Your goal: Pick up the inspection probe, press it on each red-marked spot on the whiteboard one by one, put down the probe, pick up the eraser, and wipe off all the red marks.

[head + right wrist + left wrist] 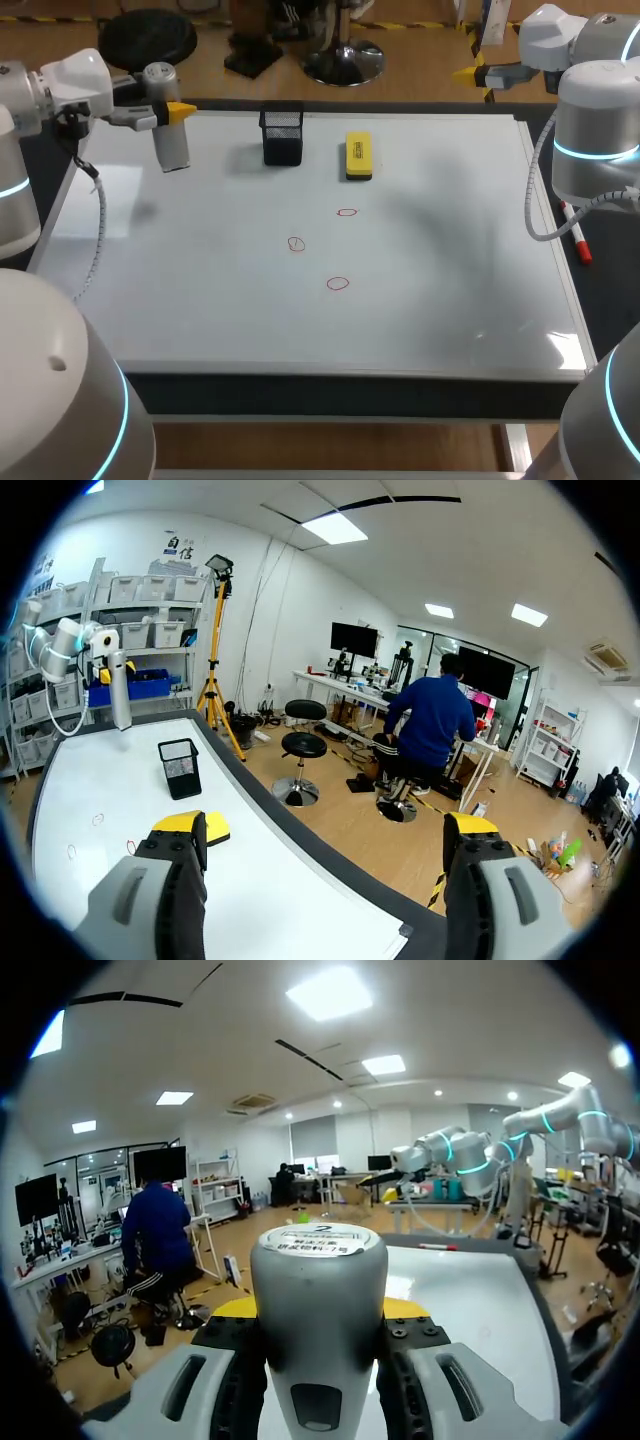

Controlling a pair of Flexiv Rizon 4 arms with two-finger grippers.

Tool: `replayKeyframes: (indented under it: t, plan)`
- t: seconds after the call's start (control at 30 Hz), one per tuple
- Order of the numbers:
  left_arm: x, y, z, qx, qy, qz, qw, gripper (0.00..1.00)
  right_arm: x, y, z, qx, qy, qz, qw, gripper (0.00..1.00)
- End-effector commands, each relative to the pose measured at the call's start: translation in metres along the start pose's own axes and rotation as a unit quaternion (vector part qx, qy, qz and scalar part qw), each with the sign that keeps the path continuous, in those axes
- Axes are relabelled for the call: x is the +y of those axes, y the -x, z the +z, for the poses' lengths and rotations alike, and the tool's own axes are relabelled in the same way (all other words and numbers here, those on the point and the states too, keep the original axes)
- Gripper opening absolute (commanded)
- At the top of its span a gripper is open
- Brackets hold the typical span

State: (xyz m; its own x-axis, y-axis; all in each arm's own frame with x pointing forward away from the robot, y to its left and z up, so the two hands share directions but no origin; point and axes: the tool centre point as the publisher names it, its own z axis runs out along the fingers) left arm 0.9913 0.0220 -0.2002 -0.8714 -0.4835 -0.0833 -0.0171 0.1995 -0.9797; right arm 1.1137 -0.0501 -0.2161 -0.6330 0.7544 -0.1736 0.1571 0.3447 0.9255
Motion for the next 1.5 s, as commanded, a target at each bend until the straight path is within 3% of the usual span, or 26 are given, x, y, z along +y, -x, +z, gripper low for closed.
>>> replayKeyframes:
  t: [0.03, 1.03, 1.1, 1.3, 1.43, 1.5]
  plan:
    - [-0.001, 0.000, -0.001, 0.000, 0.000, 0.000, 1.000, 0.00, 0.000, 0.000, 0.000, 0.000, 0.000, 0.000, 1.000, 1.00]
    - [-0.001, 0.000, -0.001, 0.000, 0.000, 0.000, 1.000, 0.00, 0.000, 0.000, 0.000, 0.000, 0.000, 0.000, 1.000, 1.00]
    - [-0.001, 0.000, -0.001, 0.000, 0.000, 0.000, 1.000, 0.00, 0.001, -0.002, 0.005, 0.019, -0.040, -0.040, 0.998, 1.00]
    - [-0.001, 0.000, -0.001, 0.000, 0.000, 0.000, 1.000, 0.00, 0.000, -0.007, 0.023, 0.085, -0.118, -0.125, 0.981, 1.00]
    - [-0.001, 0.000, -0.001, 0.000, 0.000, 0.000, 1.000, 0.00, -0.003, -0.021, 0.036, 0.171, -0.160, -0.173, 0.957, 1.00]
    - [-0.001, 0.000, -0.001, 0.000, 0.000, 0.000, 1.000, 0.00, -0.005, -0.029, 0.043, 0.214, -0.188, -0.204, 0.936, 1.00]
